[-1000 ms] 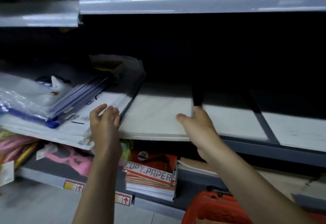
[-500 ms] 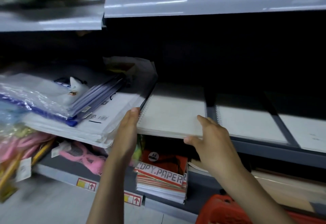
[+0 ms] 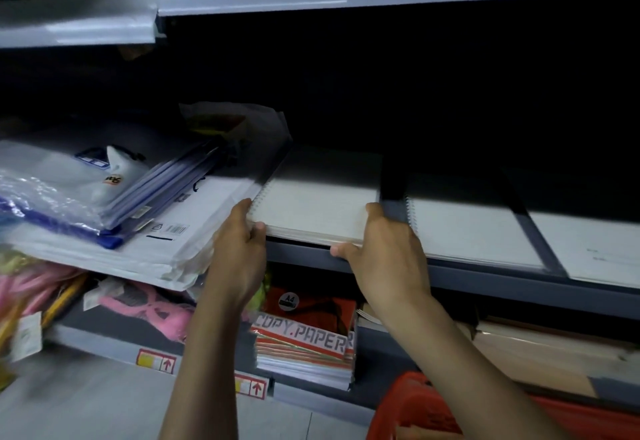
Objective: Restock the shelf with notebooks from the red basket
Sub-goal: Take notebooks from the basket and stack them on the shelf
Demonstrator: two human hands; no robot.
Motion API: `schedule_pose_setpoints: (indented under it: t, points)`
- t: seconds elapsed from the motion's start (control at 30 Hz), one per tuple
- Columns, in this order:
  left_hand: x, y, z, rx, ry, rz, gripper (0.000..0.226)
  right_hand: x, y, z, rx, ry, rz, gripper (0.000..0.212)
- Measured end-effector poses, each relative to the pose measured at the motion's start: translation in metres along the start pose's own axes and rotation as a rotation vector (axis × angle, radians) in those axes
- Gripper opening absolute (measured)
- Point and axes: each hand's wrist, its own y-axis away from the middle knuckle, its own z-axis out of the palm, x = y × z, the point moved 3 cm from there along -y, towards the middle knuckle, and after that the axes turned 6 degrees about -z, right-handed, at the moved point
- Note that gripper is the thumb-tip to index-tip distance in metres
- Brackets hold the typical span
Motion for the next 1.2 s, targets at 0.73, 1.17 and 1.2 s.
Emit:
schedule_pose_setpoints:
  t: [0.73,1.17,1.2]
  points:
    - [-0.014,-0.009,0.006,0.192,0.039,0.003,0.040,0.012,-0.001,-0.002,0.015,-0.157,0.018,0.048]
    - [0.053,0.091,0.062,0.320,-0.287,0.261,0.050,0.055,0.067,-0.075,-0.005,0.062,-0.143,0.059]
    - [0.057,0.107,0.075,0.256,-0.300,0.310,0.049,0.069,0.078,-0.082,-0.028,0.084,-0.132,0.058]
